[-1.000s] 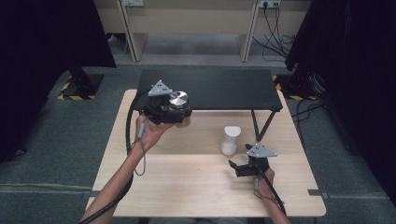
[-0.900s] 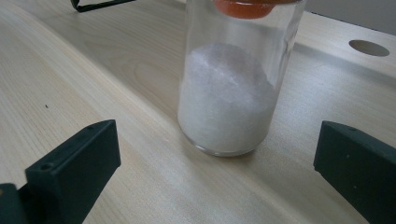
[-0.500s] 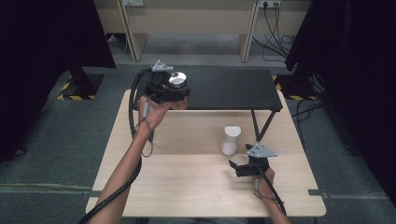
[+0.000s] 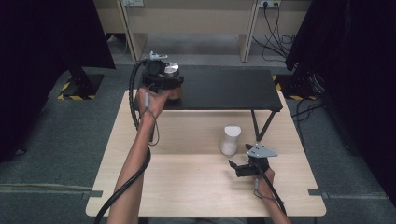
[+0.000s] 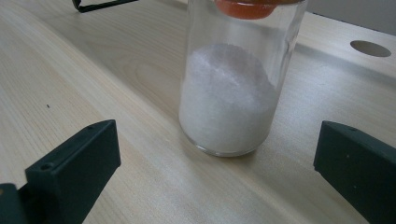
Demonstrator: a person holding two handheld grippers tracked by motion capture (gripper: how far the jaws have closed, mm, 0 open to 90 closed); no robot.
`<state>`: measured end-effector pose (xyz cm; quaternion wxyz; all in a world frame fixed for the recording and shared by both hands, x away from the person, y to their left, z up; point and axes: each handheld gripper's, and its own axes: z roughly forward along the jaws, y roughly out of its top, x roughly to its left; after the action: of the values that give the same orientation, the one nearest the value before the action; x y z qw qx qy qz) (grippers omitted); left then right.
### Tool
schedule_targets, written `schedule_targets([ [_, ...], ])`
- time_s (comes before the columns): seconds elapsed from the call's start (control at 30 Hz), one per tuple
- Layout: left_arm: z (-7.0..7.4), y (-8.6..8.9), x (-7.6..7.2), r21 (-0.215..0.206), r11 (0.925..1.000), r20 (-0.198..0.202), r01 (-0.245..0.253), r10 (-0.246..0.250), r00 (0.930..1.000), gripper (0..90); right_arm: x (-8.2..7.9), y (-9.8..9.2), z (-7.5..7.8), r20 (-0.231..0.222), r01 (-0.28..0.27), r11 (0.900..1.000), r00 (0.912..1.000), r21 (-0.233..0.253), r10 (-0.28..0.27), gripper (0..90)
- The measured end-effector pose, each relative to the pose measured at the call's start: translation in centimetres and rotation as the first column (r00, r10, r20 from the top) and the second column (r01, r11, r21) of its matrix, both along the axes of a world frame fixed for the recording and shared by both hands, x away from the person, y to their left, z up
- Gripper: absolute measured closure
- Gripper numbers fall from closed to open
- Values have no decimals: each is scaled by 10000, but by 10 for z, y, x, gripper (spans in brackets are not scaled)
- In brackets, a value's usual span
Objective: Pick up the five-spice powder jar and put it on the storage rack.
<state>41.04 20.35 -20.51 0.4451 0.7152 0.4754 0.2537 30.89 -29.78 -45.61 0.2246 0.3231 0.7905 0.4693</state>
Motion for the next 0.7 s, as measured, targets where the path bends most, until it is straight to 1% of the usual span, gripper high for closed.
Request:
schedule_targets([
  [0.13, -6, 0, 4, -82, 9999, -73, -134, 134, 9999, 306, 0, 0, 0, 5, -24, 10000, 10000, 24, 24, 6],
  [0.3, -13, -2, 7, -122, 9995, 29, -301, 301, 9995, 306, 0, 0, 0, 5, -21, 10000, 10000, 26, 21, 6],
  [0.33, -14, -3, 8, -88, 9995, 22, -318, 318, 9995, 306, 0, 0, 0, 6, -18, 10000, 10000, 28, 18, 6],
  [0.43, -17, -7, 7, 170, 9994, 212, -285, 282, 9994, 306, 0, 0, 0, 7, -12, 10000, 10000, 28, 12, 6],
  [0.47, -17, -9, 6, 349, 9991, 294, -244, 234, 9993, 305, 0, 0, 0, 6, -15, 10000, 10000, 29, 15, 6],
  [0.5, -18, -11, 5, 412, 9988, 352, -262, 247, 9991, 304, 0, 0, 0, 4, -15, 10000, 10000, 30, 15, 6],
  [0.6, -19, -10, 5, 178, 9990, 233, -407, 403, 9989, 299, 0, 0, 0, 9, -10, 10000, 10000, 26, 10, 6],
  [0.63, -18, -10, 4, 208, 9986, 209, -482, 478, 9986, 287, 0, 0, 0, 9, -16, 10000, 10000, 26, 16, 6],
  [0.67, -18, -11, 4, 240, 9981, 221, -570, 565, 9982, 229, 0, 0, 0, 13, -10, 10000, 10000, 23, 10, 6],
  [0.7, -19, -10, 3, 144, 9981, 283, -594, 590, 9979, 186, 0, 0, 0, 11, -9, 10000, 10000, 25, 9, 6],
])
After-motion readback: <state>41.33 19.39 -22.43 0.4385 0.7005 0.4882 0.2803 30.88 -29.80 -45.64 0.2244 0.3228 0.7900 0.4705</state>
